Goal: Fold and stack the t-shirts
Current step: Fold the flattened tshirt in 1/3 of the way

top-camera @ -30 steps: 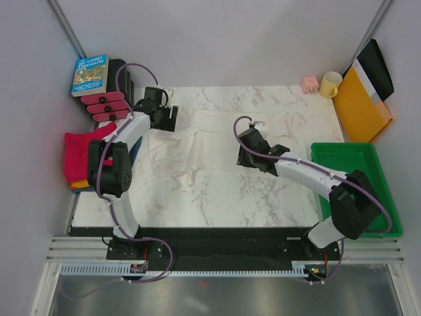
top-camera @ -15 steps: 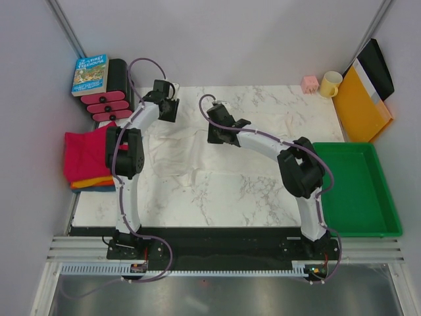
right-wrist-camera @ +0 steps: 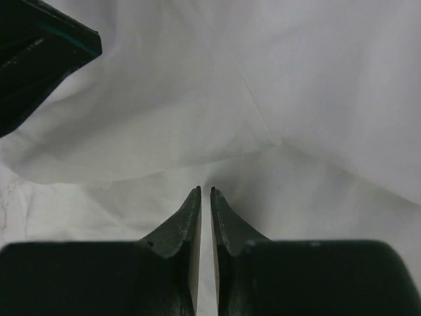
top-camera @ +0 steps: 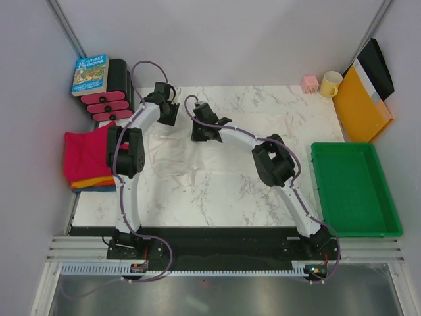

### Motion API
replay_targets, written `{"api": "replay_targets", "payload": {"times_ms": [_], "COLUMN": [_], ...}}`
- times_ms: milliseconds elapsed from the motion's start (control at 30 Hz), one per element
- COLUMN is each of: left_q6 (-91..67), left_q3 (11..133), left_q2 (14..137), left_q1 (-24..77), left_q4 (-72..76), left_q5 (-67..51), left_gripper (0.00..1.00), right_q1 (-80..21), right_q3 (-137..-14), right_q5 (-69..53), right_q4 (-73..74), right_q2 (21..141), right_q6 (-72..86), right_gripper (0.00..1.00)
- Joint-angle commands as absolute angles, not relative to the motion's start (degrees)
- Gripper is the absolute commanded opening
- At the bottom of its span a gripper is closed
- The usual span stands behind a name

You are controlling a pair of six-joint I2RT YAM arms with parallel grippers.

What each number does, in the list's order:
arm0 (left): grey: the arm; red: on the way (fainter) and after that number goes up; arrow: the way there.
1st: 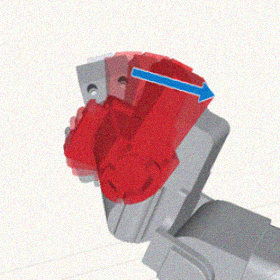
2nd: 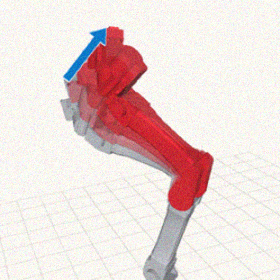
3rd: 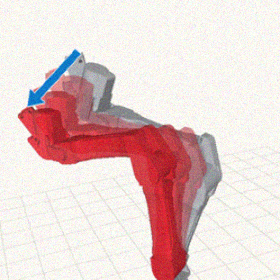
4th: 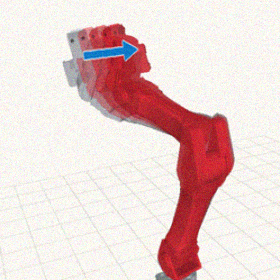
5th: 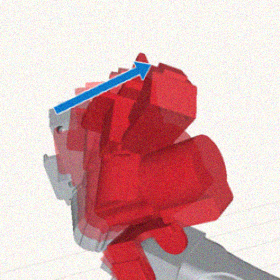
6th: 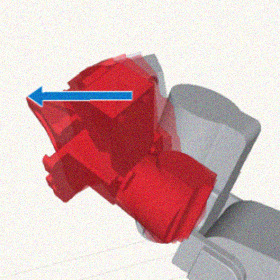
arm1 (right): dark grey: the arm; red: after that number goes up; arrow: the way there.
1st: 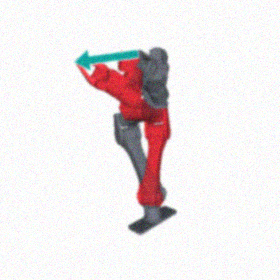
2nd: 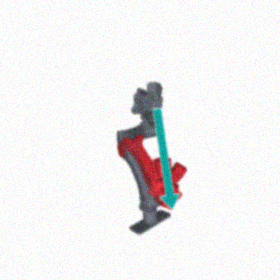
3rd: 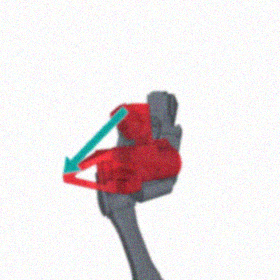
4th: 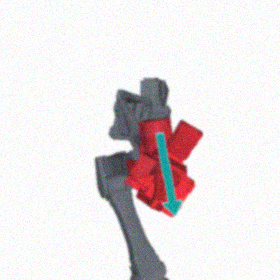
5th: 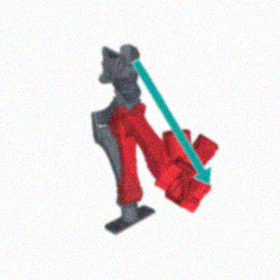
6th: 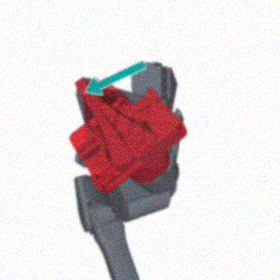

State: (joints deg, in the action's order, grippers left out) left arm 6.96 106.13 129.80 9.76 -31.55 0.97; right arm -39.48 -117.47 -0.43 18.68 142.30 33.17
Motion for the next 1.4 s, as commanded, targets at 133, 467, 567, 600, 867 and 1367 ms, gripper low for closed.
{"api": "replay_targets", "payload": {"times_ms": [133,467,567,600,867,1367], "left_q6": [8.9,9.7,10.1,10.3,10.5,10.6], "left_q3": [107.1,105.4,104.8,104.6,104.5,103.9], "left_q2": [130.7,130.1,129.8,129.8,130.0,130.7], "left_q1": [9.8,9.8,9.8,9.8,9.8,9.8], "left_q4": [-33.6,-33.6,-33.7,-33.7,-33.7,-33.6], "left_q5": [-1.1,-1.1,-1.1,-1.1,-1.8,-2.3], "left_gripper": [0.41,0.4,0.4,0.4,0.4,0.39], "right_q1": [-39.9,-39.8,-39.9,-39.8,-39.3,-38.2], "right_q3": [-123.5,-131.4,-132.7,-132.9,-131.6,-130.4], "right_q5": [-2.5,-1.1,1.2,1.8,6.9,7.6], "right_q4": [19.0,19.2,19.0,18.9,14.7,10.1], "right_q2": [145.6,150.6,151.3,151.4,150.1,150.7], "right_q6": [33.8,36.0,36.6,36.8,38.7,40.6], "right_gripper": [0.17,0.18,0.19,0.19,0.22,0.42]}}
